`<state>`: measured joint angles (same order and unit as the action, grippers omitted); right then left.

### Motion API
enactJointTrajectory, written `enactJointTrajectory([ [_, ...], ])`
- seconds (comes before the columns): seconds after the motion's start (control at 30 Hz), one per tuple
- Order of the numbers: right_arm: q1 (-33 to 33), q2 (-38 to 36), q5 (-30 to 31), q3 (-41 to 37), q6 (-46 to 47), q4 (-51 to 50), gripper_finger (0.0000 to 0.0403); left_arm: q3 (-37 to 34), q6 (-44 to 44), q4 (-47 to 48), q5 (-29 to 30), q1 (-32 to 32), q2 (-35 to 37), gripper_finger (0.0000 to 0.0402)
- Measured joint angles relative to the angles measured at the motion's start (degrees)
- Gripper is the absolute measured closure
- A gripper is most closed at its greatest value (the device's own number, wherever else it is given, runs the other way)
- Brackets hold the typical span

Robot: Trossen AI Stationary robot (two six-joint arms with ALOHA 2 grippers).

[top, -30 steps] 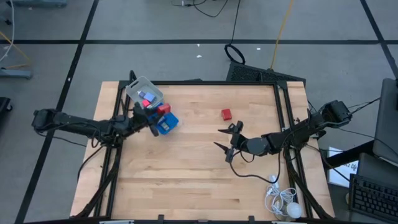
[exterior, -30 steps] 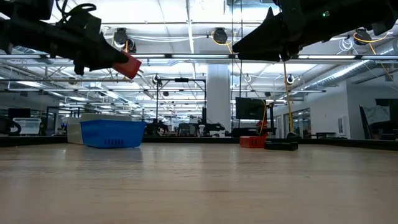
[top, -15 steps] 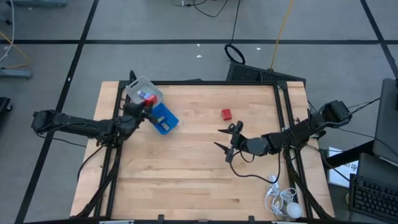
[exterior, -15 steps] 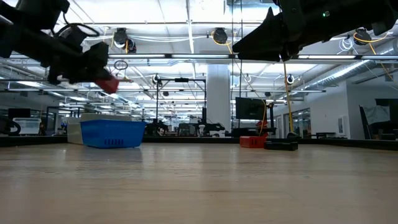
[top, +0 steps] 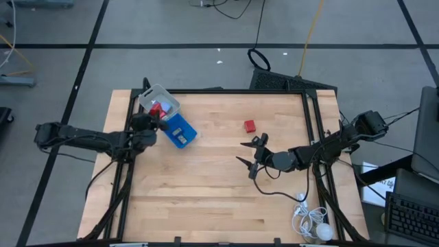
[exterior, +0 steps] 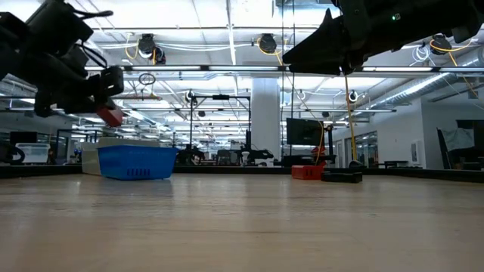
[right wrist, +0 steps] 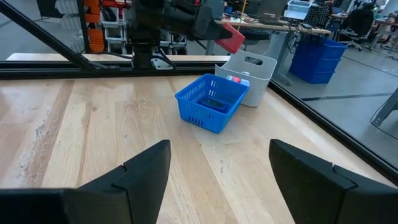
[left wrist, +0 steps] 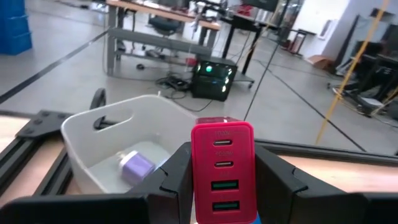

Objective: Pick & Place Office items
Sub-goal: Put the bottom red charger adapter into the gray bin

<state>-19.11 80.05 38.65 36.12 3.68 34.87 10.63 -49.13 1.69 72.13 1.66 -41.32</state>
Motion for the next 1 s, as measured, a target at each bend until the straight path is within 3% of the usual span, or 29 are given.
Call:
enactJointTrajectory([
  [0.5,0.0,0.0,0.0,0.0,0.0,0.0,0.0144,0.0,-2.6,4.9,-10.5,7.6,0.0,0.0277],
  [1.0,0.1,0.0,0.0,0.0,0.2,0.0,0.0147,0.0,-6.1,7.6,-11.8,9.3,-3.6,0.0277],
])
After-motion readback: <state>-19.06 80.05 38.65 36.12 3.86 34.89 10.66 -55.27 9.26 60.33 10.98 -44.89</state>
